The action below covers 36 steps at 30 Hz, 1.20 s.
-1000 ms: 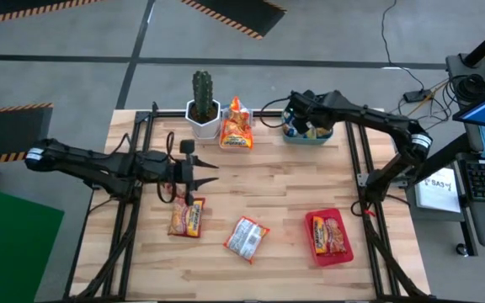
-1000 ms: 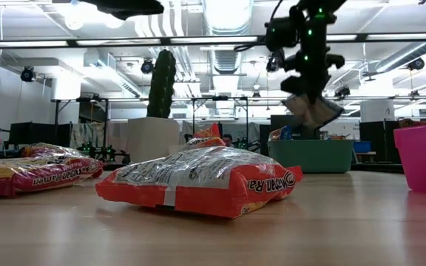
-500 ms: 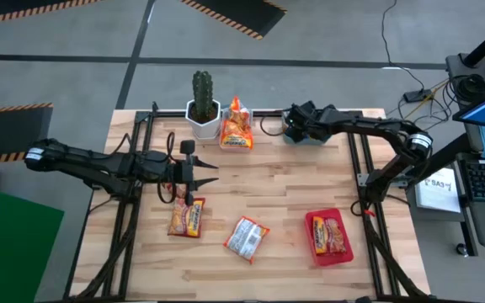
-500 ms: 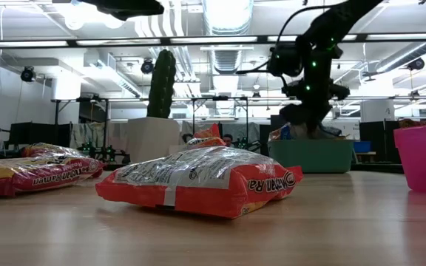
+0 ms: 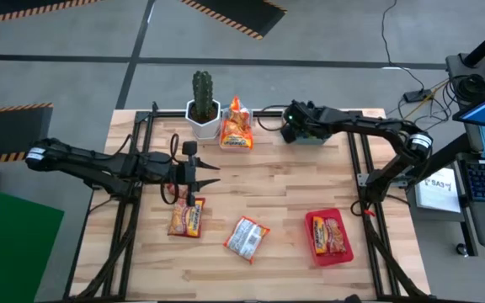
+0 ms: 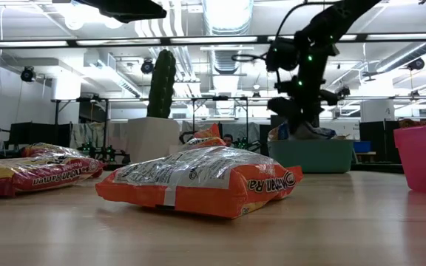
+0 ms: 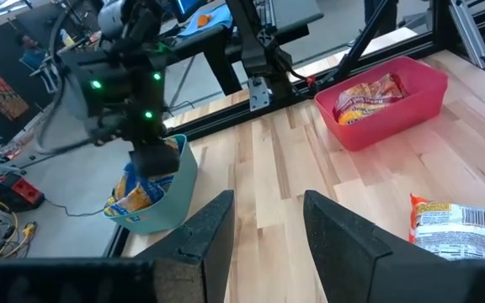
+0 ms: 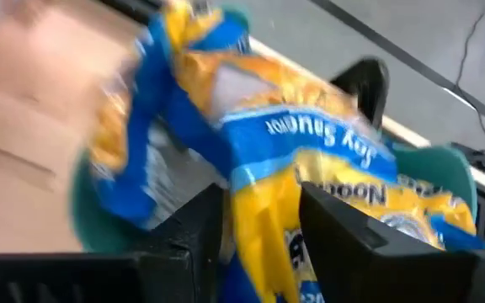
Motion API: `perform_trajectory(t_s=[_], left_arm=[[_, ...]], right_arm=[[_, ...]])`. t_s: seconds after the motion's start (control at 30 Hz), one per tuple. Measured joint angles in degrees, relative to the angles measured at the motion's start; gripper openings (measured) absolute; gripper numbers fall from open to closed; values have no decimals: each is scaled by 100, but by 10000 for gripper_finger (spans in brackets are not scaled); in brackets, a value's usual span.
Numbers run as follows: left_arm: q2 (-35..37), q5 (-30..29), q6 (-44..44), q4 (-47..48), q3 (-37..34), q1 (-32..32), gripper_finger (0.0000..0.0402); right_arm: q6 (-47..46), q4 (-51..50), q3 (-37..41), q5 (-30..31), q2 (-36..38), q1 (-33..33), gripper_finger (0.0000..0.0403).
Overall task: Sort Maruchan noodles
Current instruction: Put the blue noodle pack into the green bin
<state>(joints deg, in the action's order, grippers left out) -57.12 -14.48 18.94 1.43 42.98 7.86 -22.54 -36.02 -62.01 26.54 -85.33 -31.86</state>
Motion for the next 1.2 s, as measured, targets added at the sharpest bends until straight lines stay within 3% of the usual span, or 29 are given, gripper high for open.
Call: perform_trajectory(t_s=[0.43,0.53,0.67,0.77,0.97,1.2], left_arm=[[0,0,2,-13,4,0,127],[0,0,2,-13,4,0,127],[0,0,2,-11,4,0,127],[0,0,3,-11,4,0,127],[0,0,26,-11,4,0,127],[0,0,26,-18,4,-3,127]], right_arm=[[63,-6,-554,-540,25,72,143],[73,-5,-489,-193,176,127,115],[108,256,-350,111,524,104,48],[101,551,-54,110,783,110,16],[-301,1686,1129,93,1099,107,11],[-840,3565,2255,52,924,107,11]])
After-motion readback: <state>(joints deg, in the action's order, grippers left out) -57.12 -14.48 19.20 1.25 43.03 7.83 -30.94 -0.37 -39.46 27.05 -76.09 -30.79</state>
